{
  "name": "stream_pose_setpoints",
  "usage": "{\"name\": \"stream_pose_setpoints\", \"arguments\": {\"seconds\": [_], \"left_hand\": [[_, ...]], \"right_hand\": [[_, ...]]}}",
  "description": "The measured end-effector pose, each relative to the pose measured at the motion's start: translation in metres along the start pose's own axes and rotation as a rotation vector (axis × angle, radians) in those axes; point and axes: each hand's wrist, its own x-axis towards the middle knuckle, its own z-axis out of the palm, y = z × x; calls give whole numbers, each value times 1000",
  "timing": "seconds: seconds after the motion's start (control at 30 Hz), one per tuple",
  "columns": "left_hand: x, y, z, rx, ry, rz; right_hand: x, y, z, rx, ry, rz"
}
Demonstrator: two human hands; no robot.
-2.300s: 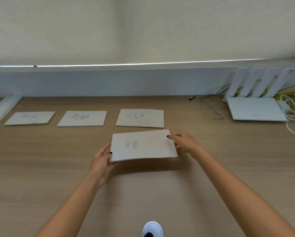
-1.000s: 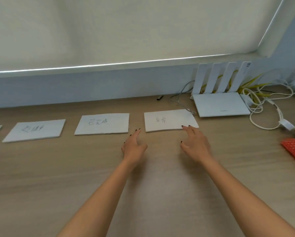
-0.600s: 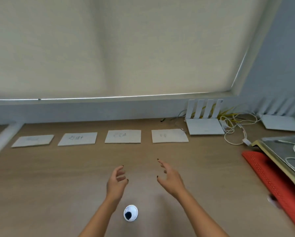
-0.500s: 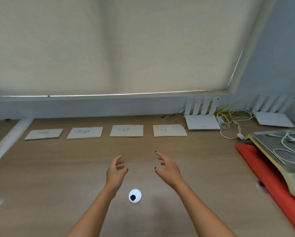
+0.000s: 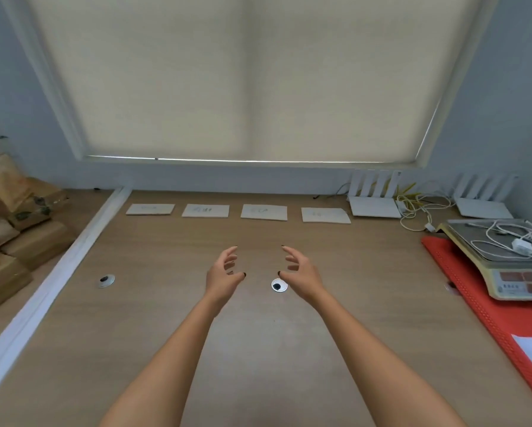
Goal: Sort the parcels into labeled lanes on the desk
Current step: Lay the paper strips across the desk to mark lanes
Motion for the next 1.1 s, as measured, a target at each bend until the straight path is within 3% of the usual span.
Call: {"name": "stream_pose_setpoints", "arguments": {"seconds": [0.2,0.6,0.77,1.1], "left_hand": [[-65,-65,-58,51,-84,-98],[-112,-143,-287,134,-62,-99],[-133,-147,-349,109,-18,-92],[-159,-182,-417,149,10,-190]], "right_hand": [[-75,8,92,-103,-128,60],[-150,-66,289,-134,-145,85],[-163,-105,326,-104,-151,43],[-191,-126,409,29,-247,152]]}}
